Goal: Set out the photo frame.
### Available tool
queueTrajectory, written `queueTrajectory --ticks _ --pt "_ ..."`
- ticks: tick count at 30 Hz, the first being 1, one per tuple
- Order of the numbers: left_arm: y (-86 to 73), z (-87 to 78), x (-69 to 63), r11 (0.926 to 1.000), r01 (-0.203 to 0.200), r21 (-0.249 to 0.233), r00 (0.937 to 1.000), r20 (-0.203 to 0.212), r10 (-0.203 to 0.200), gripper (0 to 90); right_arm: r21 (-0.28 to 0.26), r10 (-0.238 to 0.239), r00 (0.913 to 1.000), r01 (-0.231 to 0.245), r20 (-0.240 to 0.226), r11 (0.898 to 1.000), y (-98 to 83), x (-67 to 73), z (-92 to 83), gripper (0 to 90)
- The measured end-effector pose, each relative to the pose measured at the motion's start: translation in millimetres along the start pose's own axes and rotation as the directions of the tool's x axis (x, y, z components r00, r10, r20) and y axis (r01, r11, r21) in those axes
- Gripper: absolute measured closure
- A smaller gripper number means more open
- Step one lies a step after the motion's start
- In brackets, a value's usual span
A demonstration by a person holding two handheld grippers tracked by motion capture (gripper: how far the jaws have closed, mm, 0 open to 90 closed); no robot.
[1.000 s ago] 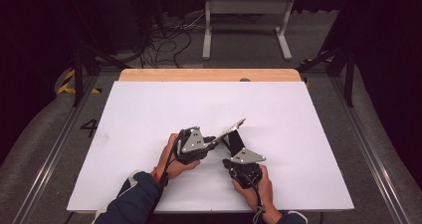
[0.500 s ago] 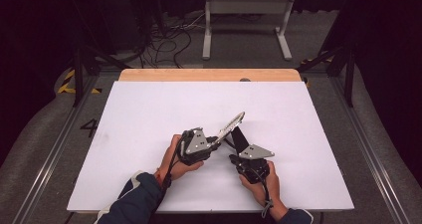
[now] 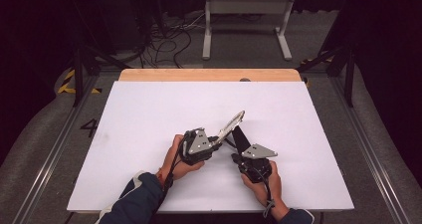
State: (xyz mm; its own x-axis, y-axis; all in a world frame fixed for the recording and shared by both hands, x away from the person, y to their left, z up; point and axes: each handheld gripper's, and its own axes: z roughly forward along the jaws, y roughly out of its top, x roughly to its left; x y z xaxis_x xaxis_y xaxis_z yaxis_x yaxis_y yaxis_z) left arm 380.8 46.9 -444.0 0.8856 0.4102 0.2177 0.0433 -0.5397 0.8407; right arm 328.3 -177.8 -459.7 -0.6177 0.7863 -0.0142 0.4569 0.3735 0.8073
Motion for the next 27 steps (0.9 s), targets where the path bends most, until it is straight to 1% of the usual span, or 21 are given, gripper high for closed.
queueTrajectory --ticks 1,2,3,4,6,8,9,10,11,14,15,17,18,20,22,24,26,27 --pt "0.2 -1.3 -1.0 1.0000 -0.004 0.003 1.0000 -0.003 0.004 73.7 0.001 0.003 1.0000 -0.003 0.000 1.000 0.0 -1.0 -0.5 90.0" --pt "0.9 -1.7 -1.9 0.9998 -0.019 0.008 0.9998 -0.009 0.019 74.6 0.000 0.005 1.0000 -0.005 0.000 1.000 -0.1 -1.9 -0.6 90.0" --pt "1.3 -2.0 -2.7 0.9996 -0.025 0.012 0.9996 -0.016 0.025 74.8 0.001 0.007 1.0000 -0.007 -0.001 1.000 -0.2 -2.7 -0.7 90.0" --pt "1.5 -2.5 -3.3 0.9996 -0.025 0.011 0.9995 -0.019 0.025 75.1 0.002 0.007 0.9999 -0.007 0.014 1.000 -0.3 -3.3 -0.8 90.0" --pt "2.1 -3.9 -5.2 0.9995 -0.030 0.013 0.9992 -0.025 0.031 75.6 -0.001 0.024 0.9997 -0.024 -0.003 1.000 -0.5 -6.3 -1.0 90.0" --pt "3.3 -5.7 -7.8 0.9988 -0.044 0.023 0.9986 -0.029 0.045 76.0 0.008 0.021 0.9998 -0.021 -0.006 1.000 -0.7 -6.6 -1.2 90.0" --pt "3.3 -5.7 -7.8 0.9988 -0.044 0.023 0.9986 -0.029 0.045 76.2 0.013 0.016 0.9998 -0.016 -0.008 1.000 -0.9 -6.4 -0.7 90.0" --pt "3.7 -6.6 -9.1 0.9980 -0.056 0.029 0.9977 -0.035 0.057 76.2 0.013 0.016 0.9998 -0.016 -0.008 1.000 -0.9 -6.4 -0.7 90.0" --pt "3.5 -9.5 -11.1 0.9981 -0.053 0.032 0.9976 -0.042 0.054 77.0 0.014 0.010 0.9998 -0.010 -0.016 1.000 -1.0 -6.5 -0.4 90.0" --pt "3.4 -11.7 -12.5 0.9979 -0.056 0.031 0.9973 -0.046 0.058 78.0 0.017 0.019 0.9995 -0.018 -0.024 1.000 -1.0 -6.5 -0.9 90.0" --pt "3.4 -13.6 -14.0 0.9974 -0.061 0.039 0.9969 -0.048 0.063 78.1 0.024 0.026 0.9987 -0.025 -0.044 0.999 -0.9 -4.0 -1.7 90.0" --pt "2.9 -17.7 -16.5 0.9963 -0.072 0.047 0.9959 -0.052 0.074 78.3 0.027 0.007 0.9987 -0.006 -0.050 1.000 -0.8 -1.5 -2.3 90.0" --pt "2.9 -18.5 -17.6 0.9961 -0.071 0.052 0.9955 -0.059 0.074 78.5 0.025 0.005 0.9986 -0.004 -0.053 1.000 -0.9 -1.1 -2.3 90.0" --pt "3.3 -18.8 -18.8 0.9959 -0.073 0.052 0.9954 -0.057 0.076 78.5 0.030 0.004 0.9983 -0.002 -0.058 1.000 -1.1 -0.6 -2.5 90.0" --pt "4.2 -19.1 -21.5 0.9949 -0.080 0.062 0.9944 -0.064 0.084 78.5 0.032 0.003 0.9982 -0.002 -0.060 0.999 -1.4 -0.7 -2.7 90.0" --pt "3.9 -18.7 -21.7 0.9961 -0.069 0.054 0.9960 -0.053 0.072 77.8 0.035 0.001 0.9982 0.001 -0.060 0.999 -1.7 -1.3 -3.3 90.0" --pt "2.6 -17.2 -20.7 0.9982 -0.048 0.035 0.9977 -0.046 0.050 76.6 0.037 0.001 0.9982 0.001 -0.059 0.999 -2.1 -3.2 -4.3 90.0" --pt "2.0 -15.7 -19.7 0.9989 -0.039 0.026 0.9988 -0.030 0.040 75.8 0.037 0.002 0.9985 0.000 -0.055 0.999 -2.2 -4.3 -4.7 90.0"
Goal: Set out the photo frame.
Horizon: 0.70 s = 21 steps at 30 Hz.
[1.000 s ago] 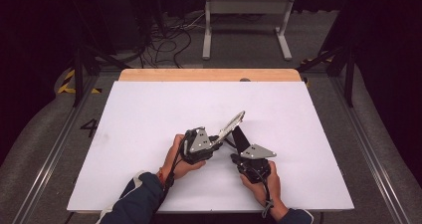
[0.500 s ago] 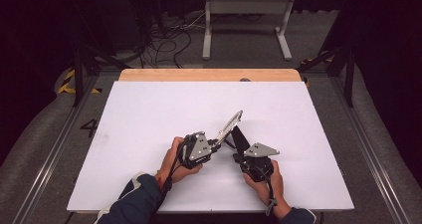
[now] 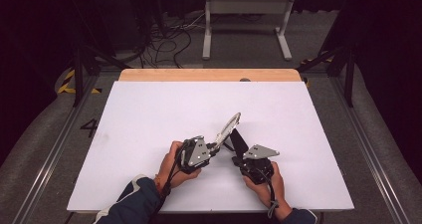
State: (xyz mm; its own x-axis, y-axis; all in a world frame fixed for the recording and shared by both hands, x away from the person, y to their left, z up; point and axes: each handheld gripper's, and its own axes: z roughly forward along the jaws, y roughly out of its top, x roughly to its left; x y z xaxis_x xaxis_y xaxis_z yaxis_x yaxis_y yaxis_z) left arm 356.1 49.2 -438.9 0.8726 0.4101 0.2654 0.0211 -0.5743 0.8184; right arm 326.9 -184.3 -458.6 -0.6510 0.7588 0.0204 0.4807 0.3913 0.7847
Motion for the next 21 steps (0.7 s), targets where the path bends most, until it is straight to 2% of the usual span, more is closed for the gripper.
queueTrajectory --ticks 3,5,11,18,21 --pt "-2.6 4.2 2.1 0.9990 0.035 -0.027 0.9990 0.029 -0.035 72.5 0.001 0.008 0.9999 -0.008 0.011 1.000 -1.0 -4.0 -1.1 90.0" --pt "-4.7 5.5 5.4 0.9968 0.068 -0.042 0.9961 0.059 -0.066 71.4 0.002 0.006 0.9998 -0.007 0.021 1.000 -1.5 -5.6 -1.3 90.0" --pt "-5.0 7.6 3.8 0.9980 0.056 -0.029 0.9968 0.059 -0.054 71.1 0.005 0.006 0.9993 -0.006 0.038 1.000 -2.1 -11.4 -1.5 90.0" --pt "-7.2 8.7 4.9 0.9987 0.051 -0.009 0.9967 0.064 -0.050 71.9 0.011 -0.022 0.9974 0.021 0.069 1.000 -1.8 -15.9 -0.1 90.0" --pt "-9.8 7.9 5.7 0.9983 0.058 -0.001 0.9959 0.069 -0.058 73.3 0.009 -0.019 0.9981 0.019 0.059 1.000 -2.0 -19.4 1.0 90.0"
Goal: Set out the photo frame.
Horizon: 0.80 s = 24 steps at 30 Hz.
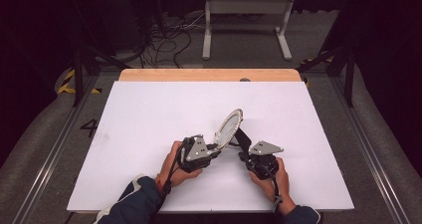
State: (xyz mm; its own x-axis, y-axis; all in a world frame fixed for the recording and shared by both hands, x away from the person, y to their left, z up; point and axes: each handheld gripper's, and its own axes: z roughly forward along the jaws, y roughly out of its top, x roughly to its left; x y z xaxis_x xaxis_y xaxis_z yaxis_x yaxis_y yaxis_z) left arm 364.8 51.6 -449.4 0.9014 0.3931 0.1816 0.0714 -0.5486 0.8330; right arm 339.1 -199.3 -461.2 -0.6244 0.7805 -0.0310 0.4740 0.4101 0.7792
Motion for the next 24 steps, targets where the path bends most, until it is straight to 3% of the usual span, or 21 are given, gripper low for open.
queueTrajectory --ticks 4,14,18,24 --pt "-1.0 -0.9 -0.1 1.0000 0.001 0.005 1.0000 0.002 -0.001 74.5 0.005 0.010 0.9990 -0.010 -0.044 1.000 0.5 -6.9 0.2 90.0" --pt "-3.2 -10.1 1.7 0.9999 0.006 0.015 1.0000 -0.001 -0.006 73.6 0.018 -0.008 0.9996 0.008 -0.027 1.000 2.0 -19.1 2.8 90.0" --pt "-3.8 -21.0 1.6 0.9999 -0.005 0.016 1.0000 0.000 0.005 70.9 0.017 -0.001 0.9999 0.001 -0.015 1.000 3.0 -23.5 3.9 90.0" --pt "-9.7 -39.1 5.3 0.9995 0.010 0.030 0.9999 0.009 -0.010 65.0 0.017 0.013 0.9999 -0.013 -0.003 1.000 4.9 -28.7 6.2 90.0"
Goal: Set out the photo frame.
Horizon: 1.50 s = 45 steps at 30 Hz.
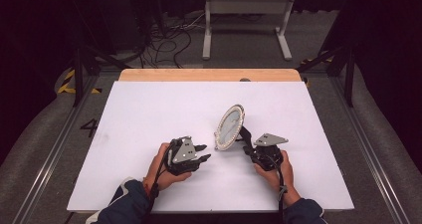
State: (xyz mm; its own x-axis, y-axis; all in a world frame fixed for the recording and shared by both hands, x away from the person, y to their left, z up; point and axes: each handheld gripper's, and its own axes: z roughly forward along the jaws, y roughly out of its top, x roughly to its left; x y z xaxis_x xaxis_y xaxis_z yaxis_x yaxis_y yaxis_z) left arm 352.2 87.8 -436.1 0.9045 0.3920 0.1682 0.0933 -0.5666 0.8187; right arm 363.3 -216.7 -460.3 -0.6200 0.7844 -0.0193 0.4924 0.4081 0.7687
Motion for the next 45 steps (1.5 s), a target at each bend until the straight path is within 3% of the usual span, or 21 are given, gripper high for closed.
queueTrajectory --ticks 7,12,20,25,26,33,45 --pt "-9.7 -15.2 2.9 0.9993 0.029 0.025 0.9996 -0.003 -0.029 56.1 -0.002 0.009 0.9999 -0.009 0.013 1.000 2.1 -6.2 2.5 90.0" --pt "-17.0 -26.3 1.8 0.9991 0.026 0.034 0.9996 -0.010 -0.025 54.2 -0.001 0.005 0.9998 -0.005 0.020 1.000 2.4 -8.4 2.3 90.0" --pt "-41.0 -46.4 -1.6 0.9948 0.080 0.063 0.9943 -0.075 -0.075 41.9 -0.023 0.022 0.9996 -0.022 0.019 0.999 1.7 -9.8 0.9 85.0" --pt "-56.1 -58.5 -3.6 0.9914 0.110 0.071 0.9906 -0.090 -0.104 35.7 -0.063 -0.011 0.9998 0.010 -0.019 0.998 3.2 -2.7 -7.9 83.9" --pt "-59.0 -60.0 -4.6 0.9902 0.109 0.087 0.9894 -0.105 -0.100 33.8 -0.094 -0.023 0.9991 0.019 -0.037 0.995 6.0 3.3 -12.8 80.9" --pt "-56.7 -60.7 -0.7 0.9906 0.105 0.088 0.9843 -0.152 -0.091 25.7 -0.133 -0.073 0.9949 0.063 -0.070 0.989 10.7 22.2 -16.5 72.1" --pt "-61.4 -62.7 -1.3 0.9880 0.112 0.107 0.9789 -0.183 -0.091 19.4 -0.160 -0.044 0.9948 0.029 -0.092 0.987 20.9 37.6 -9.9 51.0"
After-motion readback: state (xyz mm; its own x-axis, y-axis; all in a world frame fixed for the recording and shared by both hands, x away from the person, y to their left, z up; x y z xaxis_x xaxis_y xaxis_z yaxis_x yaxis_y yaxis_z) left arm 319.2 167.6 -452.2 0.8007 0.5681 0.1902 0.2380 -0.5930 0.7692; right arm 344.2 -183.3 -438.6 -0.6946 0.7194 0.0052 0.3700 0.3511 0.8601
